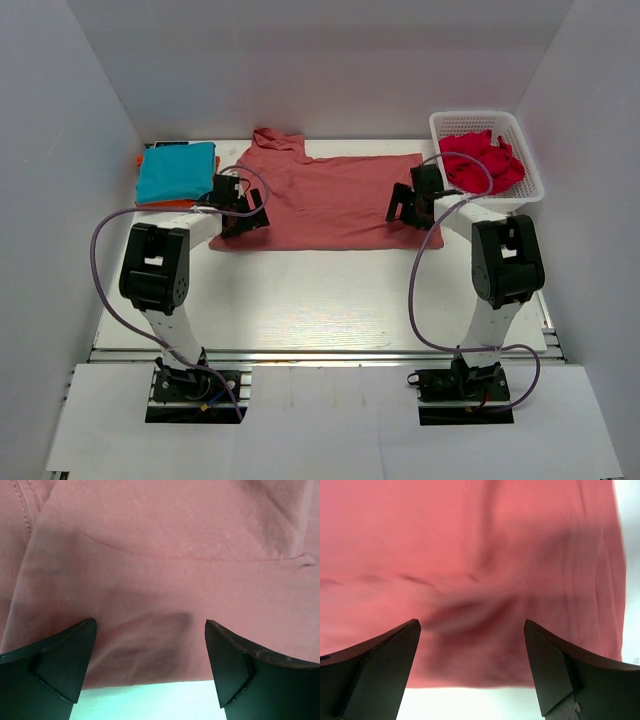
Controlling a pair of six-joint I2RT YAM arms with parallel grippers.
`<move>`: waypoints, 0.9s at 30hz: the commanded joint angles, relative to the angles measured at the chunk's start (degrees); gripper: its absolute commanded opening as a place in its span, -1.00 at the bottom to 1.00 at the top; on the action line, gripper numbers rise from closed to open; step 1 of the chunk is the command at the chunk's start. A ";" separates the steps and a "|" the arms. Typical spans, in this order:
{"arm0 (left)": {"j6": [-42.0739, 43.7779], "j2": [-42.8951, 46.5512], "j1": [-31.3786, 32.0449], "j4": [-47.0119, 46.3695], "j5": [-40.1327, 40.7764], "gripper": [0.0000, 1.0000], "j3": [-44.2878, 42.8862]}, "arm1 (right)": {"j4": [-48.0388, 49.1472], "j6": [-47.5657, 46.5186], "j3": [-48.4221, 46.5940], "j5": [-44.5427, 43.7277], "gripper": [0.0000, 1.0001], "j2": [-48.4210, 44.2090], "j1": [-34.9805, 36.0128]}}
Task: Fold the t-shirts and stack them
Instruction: Fold the flattened tshirt in 1/3 of the way
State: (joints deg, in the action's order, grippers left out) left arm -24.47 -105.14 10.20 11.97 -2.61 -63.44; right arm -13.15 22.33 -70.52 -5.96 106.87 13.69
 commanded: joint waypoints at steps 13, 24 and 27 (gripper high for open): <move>-8.65 21.45 0.97 14.56 -2.04 1.00 20.98 | -11.97 10.54 25.24 -1.79 0.80 -14.64 -1.04; -8.50 48.80 0.97 24.36 -7.40 1.00 20.20 | -9.30 -3.60 25.79 9.38 0.80 -36.46 2.21; -4.19 45.48 0.97 14.70 -12.49 1.00 19.68 | -1.37 -5.01 26.31 10.09 0.80 -40.16 2.04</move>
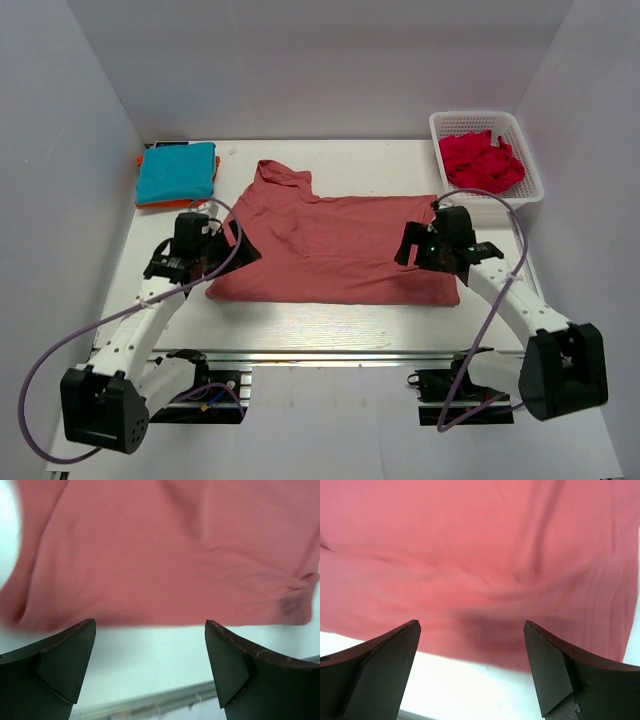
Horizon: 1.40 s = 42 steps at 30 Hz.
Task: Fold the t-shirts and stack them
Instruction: Fold the flattened tshirt in 1/3 of the way, then grap the side of the flattened tshirt furthest away from the robot with both arms
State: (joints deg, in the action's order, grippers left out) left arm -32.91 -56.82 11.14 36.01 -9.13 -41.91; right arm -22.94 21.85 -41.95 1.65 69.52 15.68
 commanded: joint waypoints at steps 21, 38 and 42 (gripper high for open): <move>10.94 -58.66 3.98 -36.27 -39.31 1.00 -29.36 | 10.90 1.45 -10.96 -2.71 0.80 10.90 -1.88; 14.80 -45.54 3.98 -21.68 -11.66 1.00 -28.44 | 12.48 -1.72 -13.33 2.82 0.80 16.18 -2.06; 13.31 -38.73 2.76 -23.00 -2.76 1.00 -19.98 | 14.50 -2.16 -12.63 4.50 0.80 16.79 -1.80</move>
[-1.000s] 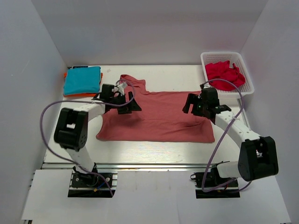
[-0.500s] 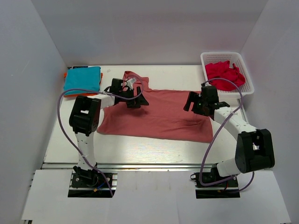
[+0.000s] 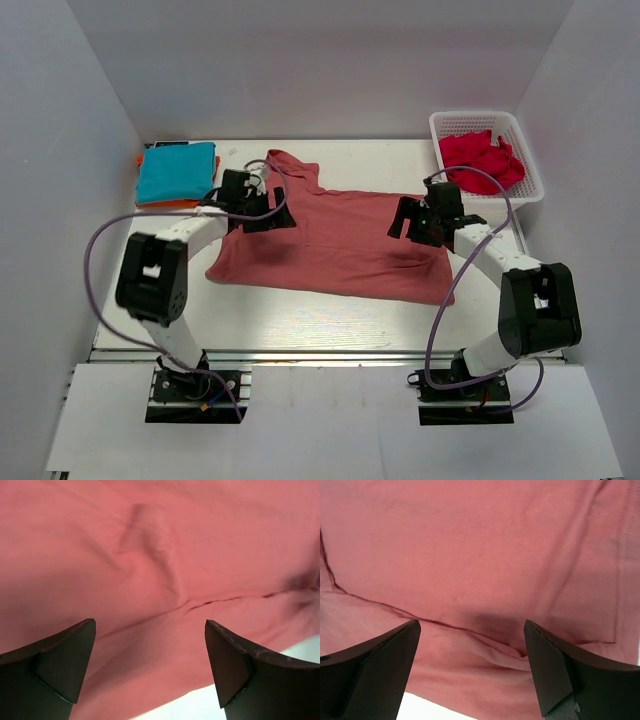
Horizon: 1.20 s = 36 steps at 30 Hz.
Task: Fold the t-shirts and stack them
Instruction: Grap the side of the flattened tshirt furthest away from the robot with both arms
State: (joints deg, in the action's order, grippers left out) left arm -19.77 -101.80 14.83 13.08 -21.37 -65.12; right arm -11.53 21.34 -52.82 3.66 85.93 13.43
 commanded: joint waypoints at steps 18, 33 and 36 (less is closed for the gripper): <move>-23.11 12.75 -1.47 25.38 22.42 1.00 24.94 | 3.00 -3.59 -0.27 -3.22 0.80 -4.46 0.63; -15.04 25.08 -1.38 20.05 39.80 1.00 4.50 | 7.14 -5.96 -12.04 -2.34 0.80 6.17 2.39; -13.45 18.67 -2.00 20.05 45.35 1.00 -1.40 | 6.09 -6.23 -17.83 -2.26 0.80 9.50 2.21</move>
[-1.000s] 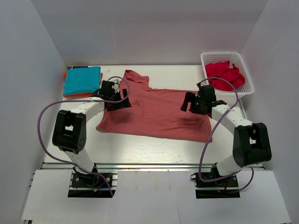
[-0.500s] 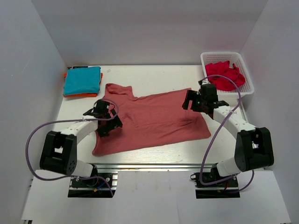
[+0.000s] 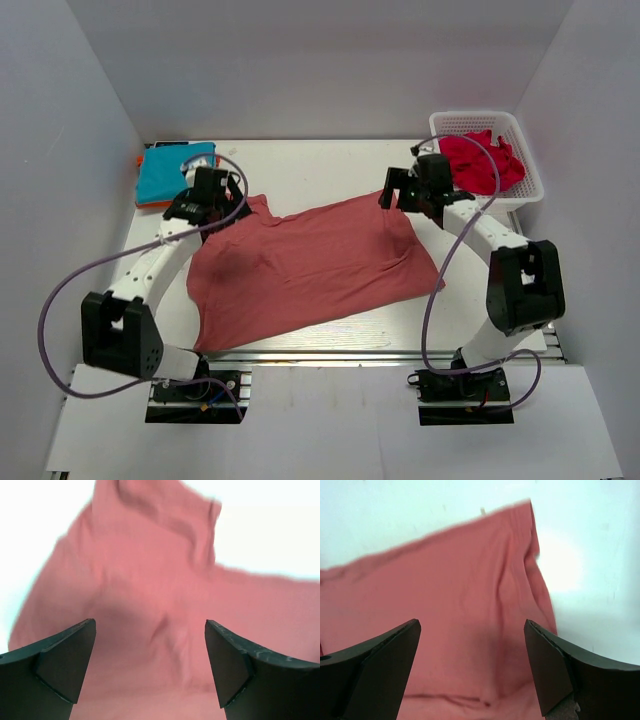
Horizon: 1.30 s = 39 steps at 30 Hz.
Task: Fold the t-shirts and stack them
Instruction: Grap the side of the flattened tshirt furthest away from the robot with both arms
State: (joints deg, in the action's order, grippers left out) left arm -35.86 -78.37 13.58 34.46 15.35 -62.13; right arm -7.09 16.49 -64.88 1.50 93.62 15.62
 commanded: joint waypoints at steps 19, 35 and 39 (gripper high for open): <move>9.22 -39.39 -8.13 -8.09 11.80 0.53 -30.94 | -4.59 -3.22 -18.87 -5.80 0.80 13.69 -0.50; 11.69 -41.16 -9.89 -9.76 2.74 -0.08 -30.77 | -8.11 -2.96 -24.94 -8.00 0.80 19.49 -0.68; 11.69 -42.48 -9.89 -8.09 3.28 -0.16 -32.00 | -8.46 -2.96 -25.29 -8.61 0.80 19.49 -0.59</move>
State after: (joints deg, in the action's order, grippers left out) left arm -24.45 -121.30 3.84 25.50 18.83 -92.68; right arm -15.27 14.31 -87.53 -5.85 112.99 15.33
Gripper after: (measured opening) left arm 0.426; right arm 0.897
